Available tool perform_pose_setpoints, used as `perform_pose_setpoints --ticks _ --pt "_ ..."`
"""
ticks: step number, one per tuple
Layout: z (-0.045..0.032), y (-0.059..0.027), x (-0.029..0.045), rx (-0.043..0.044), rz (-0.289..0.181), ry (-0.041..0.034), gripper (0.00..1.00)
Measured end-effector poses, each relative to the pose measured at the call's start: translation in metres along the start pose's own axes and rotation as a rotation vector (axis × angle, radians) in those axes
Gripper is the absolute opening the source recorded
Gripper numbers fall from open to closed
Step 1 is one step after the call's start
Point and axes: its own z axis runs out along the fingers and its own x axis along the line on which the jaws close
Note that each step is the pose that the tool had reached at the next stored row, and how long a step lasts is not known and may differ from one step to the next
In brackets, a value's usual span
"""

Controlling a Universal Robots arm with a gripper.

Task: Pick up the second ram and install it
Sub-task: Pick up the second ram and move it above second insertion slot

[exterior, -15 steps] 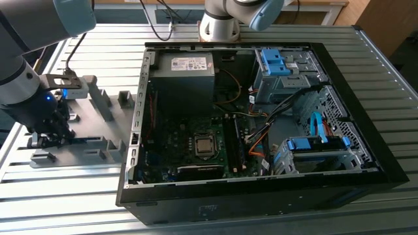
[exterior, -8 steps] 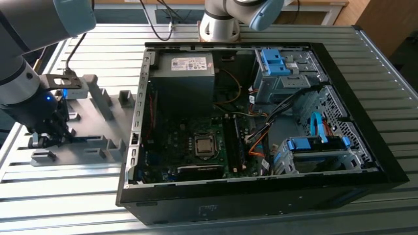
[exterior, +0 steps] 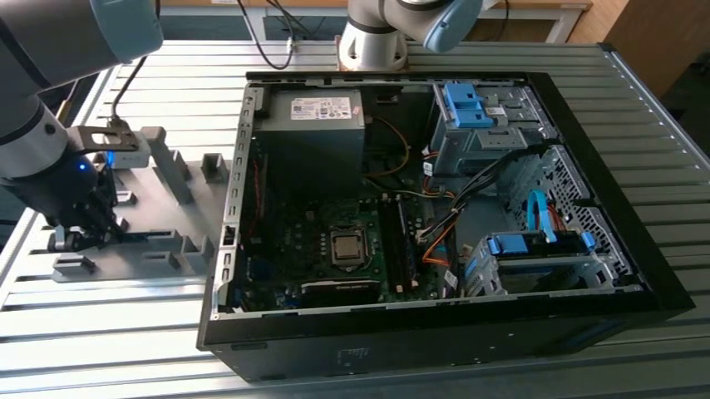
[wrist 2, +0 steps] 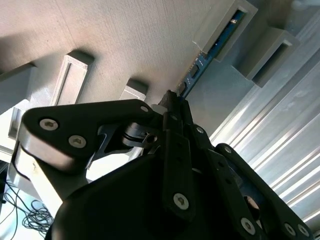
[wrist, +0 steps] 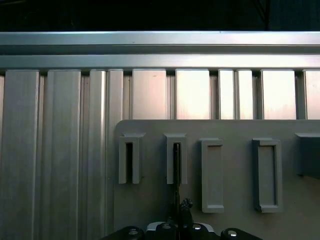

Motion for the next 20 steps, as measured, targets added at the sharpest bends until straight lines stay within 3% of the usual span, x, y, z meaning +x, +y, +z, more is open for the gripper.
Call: perform_pose_setpoints --ticks 11,20 --pt "-0.0003 -0.0001 0.0014 0.0001 -0.001 -0.0001 0.14" --pt "-0.0074 0.0001 0.0012 -0.0001 -0.001 0.0001 0.14"
